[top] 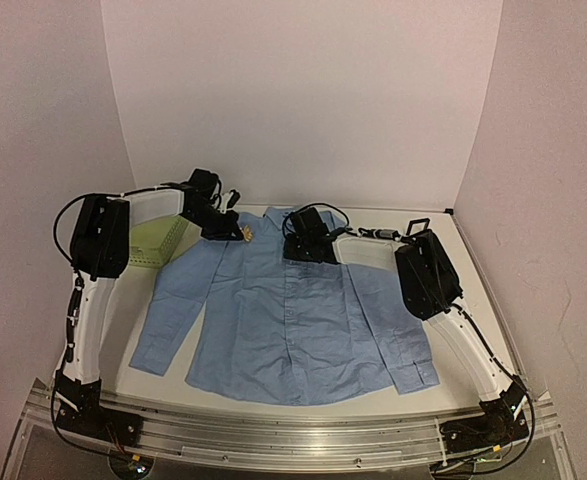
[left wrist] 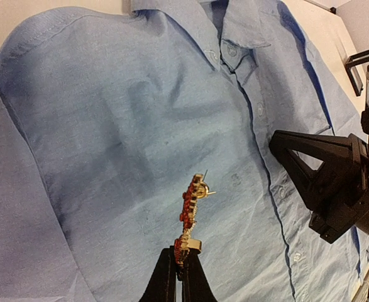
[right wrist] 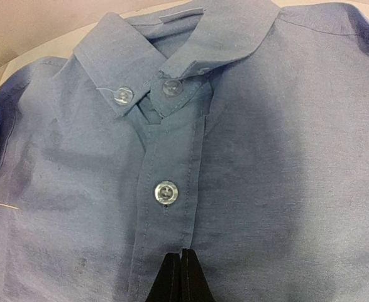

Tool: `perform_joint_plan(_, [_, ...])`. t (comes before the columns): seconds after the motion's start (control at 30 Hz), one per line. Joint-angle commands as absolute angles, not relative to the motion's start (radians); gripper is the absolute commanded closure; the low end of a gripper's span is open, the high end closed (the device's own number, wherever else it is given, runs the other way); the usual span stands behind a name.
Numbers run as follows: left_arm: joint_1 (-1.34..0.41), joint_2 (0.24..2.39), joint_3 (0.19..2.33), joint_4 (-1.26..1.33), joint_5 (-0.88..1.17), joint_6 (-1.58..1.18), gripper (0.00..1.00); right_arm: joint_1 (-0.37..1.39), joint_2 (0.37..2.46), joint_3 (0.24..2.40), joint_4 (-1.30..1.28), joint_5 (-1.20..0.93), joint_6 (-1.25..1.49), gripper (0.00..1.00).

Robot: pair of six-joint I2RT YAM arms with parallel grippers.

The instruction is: Pin the brooch onto the clothing

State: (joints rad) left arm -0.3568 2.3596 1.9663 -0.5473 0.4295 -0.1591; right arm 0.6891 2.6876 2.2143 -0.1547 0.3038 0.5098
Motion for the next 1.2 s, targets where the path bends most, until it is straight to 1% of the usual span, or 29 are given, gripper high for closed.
perform_joint_plan(0.0, [-0.333,2.347,1.938,-0.503,0.478,-0.175,1.00,0.696,2.639,2.215,-0.171,0.301,0.532,0.99])
perform_joint_plan(0.27, [-0.291,2.321,1.907,-0.541,0.503,-0.183,1.00,0.694,2.561,2.192,-0.129,0.246,0.594,1.00])
perform_joint_plan(0.53, [-0.279,2.303,1.891,-0.548,0.548,-0.181,1.00,0.689,2.487,2.081,-0.053,0.221,0.654,1.00])
perform_joint_plan(0.67, [-0.276,2.288,1.868,-0.537,0.534,-0.184,1.00,0.686,2.484,2.070,-0.035,0.203,0.665,1.00])
perform_joint_plan(0.87, [-0.275,2.342,1.890,-0.537,0.582,-0.216,1.00,0.686,2.480,2.070,-0.021,0.189,0.671,1.00])
perform_joint_plan(1.17, [-0.281,2.368,1.899,-0.535,0.567,-0.207,1.00,0.684,2.466,2.053,0.012,0.148,0.683,1.00])
